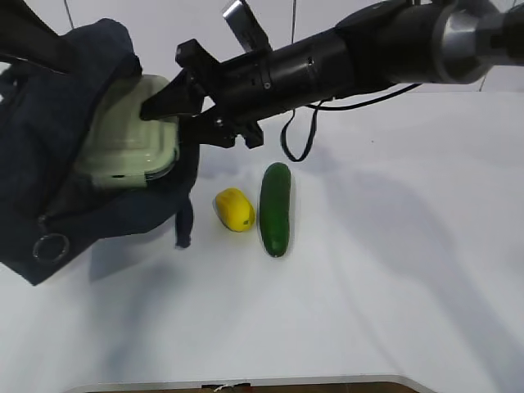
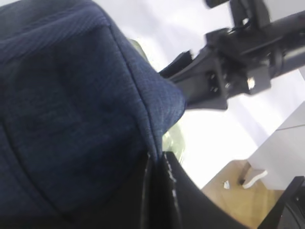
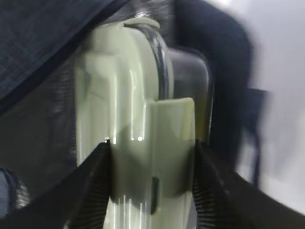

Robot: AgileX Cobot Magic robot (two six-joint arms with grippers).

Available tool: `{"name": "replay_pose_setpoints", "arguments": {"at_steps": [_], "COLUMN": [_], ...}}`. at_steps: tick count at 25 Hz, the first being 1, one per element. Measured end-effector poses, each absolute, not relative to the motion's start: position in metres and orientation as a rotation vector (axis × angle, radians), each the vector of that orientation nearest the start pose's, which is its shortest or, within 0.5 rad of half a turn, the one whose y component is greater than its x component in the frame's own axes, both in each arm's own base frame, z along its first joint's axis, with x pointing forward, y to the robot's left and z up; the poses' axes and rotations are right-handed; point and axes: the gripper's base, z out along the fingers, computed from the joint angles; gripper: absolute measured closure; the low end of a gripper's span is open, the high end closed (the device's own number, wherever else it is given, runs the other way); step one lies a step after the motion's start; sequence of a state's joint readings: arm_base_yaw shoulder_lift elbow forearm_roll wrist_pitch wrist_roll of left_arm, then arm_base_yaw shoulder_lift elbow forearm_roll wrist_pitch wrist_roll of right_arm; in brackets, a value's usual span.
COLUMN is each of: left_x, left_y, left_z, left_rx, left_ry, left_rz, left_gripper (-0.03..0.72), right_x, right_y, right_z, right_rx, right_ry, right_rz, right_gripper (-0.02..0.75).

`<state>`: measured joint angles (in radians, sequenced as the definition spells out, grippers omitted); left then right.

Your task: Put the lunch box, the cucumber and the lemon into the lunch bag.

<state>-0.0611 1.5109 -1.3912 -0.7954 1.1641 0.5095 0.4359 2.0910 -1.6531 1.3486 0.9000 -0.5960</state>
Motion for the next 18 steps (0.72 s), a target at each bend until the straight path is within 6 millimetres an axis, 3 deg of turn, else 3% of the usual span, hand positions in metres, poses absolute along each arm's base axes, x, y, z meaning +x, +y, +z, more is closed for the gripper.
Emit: {"name": "replay_pose_setpoints", "arguments": {"at_steps": [7,18], "left_x": [0.315,0.336], "left_y": [-0.080,-0.079], "left_z": [0.349,0.321], "left_rx": [0.448,0.431], "left_ry": [2.450,2.496], "left_rz": [-0.897,-0.874], "left_gripper": [0.694,0.694], "right_x": [0.390,0.413], "right_y": [0.281,0.298], "right_z": [0.236,0.202], "right_rx": [-0.290,-0.223], "right_ry": [2.291,2.275], "right_rz": [1.580,1.573], "right_gripper": [0.353,0.353]}}
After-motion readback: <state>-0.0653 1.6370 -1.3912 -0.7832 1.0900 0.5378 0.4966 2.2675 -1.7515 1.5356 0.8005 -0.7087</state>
